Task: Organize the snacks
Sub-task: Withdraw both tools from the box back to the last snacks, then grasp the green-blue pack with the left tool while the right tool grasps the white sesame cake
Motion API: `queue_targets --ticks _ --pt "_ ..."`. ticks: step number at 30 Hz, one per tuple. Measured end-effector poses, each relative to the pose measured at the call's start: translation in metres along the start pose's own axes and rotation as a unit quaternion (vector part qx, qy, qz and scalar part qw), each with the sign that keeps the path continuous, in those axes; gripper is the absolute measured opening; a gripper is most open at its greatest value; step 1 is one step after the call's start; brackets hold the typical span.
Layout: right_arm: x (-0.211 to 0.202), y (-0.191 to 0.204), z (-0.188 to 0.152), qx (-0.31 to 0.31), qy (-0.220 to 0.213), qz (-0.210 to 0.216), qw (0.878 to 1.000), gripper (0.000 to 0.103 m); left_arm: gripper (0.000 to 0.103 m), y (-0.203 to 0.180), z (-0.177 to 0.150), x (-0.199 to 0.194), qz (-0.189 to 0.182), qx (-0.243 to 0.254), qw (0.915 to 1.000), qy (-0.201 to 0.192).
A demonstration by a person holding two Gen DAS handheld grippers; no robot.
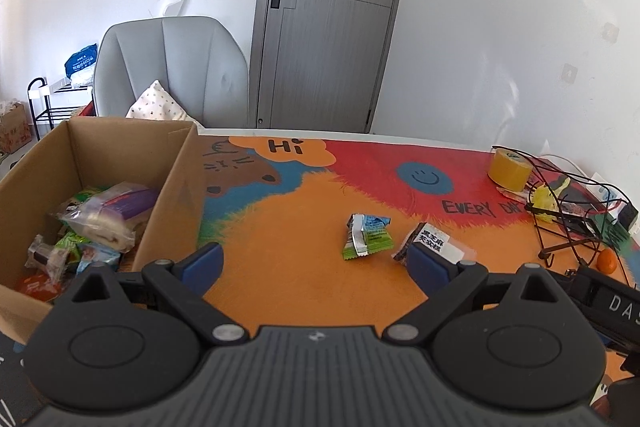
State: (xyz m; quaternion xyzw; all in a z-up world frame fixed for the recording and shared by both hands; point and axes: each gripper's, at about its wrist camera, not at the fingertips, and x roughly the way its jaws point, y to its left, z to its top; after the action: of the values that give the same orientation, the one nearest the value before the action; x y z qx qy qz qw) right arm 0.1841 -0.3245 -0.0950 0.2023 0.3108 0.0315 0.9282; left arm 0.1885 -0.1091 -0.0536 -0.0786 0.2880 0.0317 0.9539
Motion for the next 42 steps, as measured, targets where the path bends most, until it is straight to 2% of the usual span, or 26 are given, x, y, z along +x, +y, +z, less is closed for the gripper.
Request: queue_targets --ticks 17,28,36,39,42 --pt "0.058 0.006 0.034 0.016 0.043 0.004 0.999 0.096 0.097 -0.006 0.034 0.047 0.005 -0.015 0.9997 0.018" --pt "0.107 0.012 0.032 0.005 0.080 -0.011 0.997 0.096 0.095 0.004 0.036 0.085 0.023 -0.036 0.9977 0.053" --pt "0.131 0.021 0.027 -0.033 0.092 -0.037 0.995 0.096 0.095 0.005 0.033 0.104 0.028 -0.040 0.9969 0.062" --pt "0.131 0.024 0.024 -0.051 0.088 -0.046 0.994 0.093 0.095 0.001 0.032 0.108 0.029 -0.039 0.9968 0.064" --pt "0.127 0.019 0.025 -0.060 0.085 -0.047 0.993 0.083 0.095 -0.005 0.030 0.112 0.027 -0.031 0.9968 0.069"
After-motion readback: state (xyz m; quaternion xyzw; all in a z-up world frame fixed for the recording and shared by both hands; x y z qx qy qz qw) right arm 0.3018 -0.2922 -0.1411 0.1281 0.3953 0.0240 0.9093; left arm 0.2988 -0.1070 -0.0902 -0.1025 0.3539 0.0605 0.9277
